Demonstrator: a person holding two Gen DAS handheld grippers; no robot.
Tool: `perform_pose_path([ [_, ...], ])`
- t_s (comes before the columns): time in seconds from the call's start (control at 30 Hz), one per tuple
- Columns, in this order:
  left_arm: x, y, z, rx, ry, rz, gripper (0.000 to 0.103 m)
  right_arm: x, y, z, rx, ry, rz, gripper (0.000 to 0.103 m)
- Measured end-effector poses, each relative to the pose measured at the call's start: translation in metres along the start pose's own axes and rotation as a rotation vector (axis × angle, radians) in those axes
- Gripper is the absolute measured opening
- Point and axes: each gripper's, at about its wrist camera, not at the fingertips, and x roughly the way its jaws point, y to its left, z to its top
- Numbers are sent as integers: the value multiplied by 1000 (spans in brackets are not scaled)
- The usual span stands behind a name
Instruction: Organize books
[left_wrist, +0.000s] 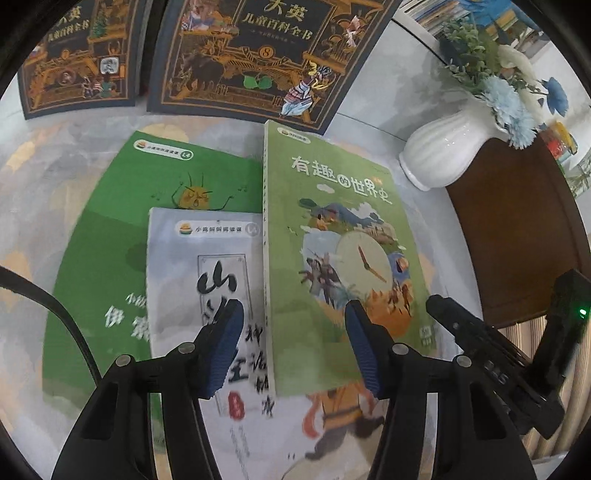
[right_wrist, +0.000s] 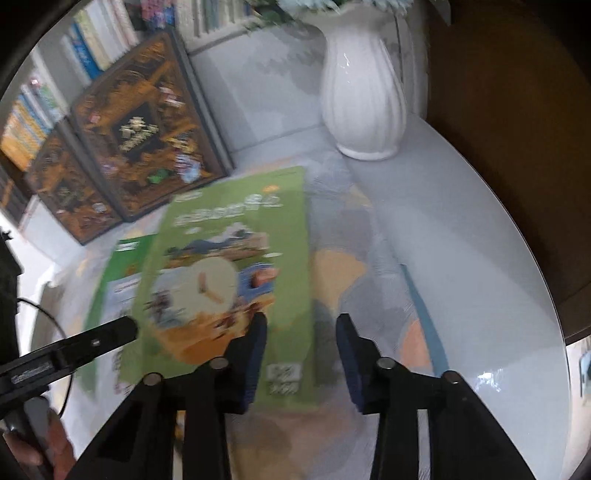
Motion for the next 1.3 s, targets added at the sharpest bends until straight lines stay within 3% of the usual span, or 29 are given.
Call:
perform_pose_path([
  [0.07,4,-2,0,13,3,-13,54,8,-6,1,38,20,3,34],
  [0.2,8,-7,-3,34,18,-39,54,13,-3,6,44,64,98,37],
  [0.3,4,-9,-9,54,24,-29,54,7,7,4,-31,73,63,38],
  [0.4,-6,-6,-24,41,35,-39,54,-4,13,-9,-38,105,94,38],
  [0.53,-28,-1,-65,23,62,-49,54,-32,22,-49,-74,148,99,38],
  [0.77,-72,13,-164,-21,111,-14,54,-79,27,-139,-104,235,125,38],
  [0.93,-96,25,-223,-42,150,-5,54,-104,46,-186,-220,290,127,44],
  [1.03,-102,32,-238,-56,164,-28,54,-111,47,-199,-256,305,148,44],
  [1.17,-109,47,-247,-157,137,-51,52,-119,37,-201,-196,275,147,41],
  [1.23,-111,45,-250,-141,137,-36,45,-120,33,-201,-184,262,139,40],
  [1.3,-109,42,-251,-125,142,-21,45,-117,31,-202,-191,277,136,38],
])
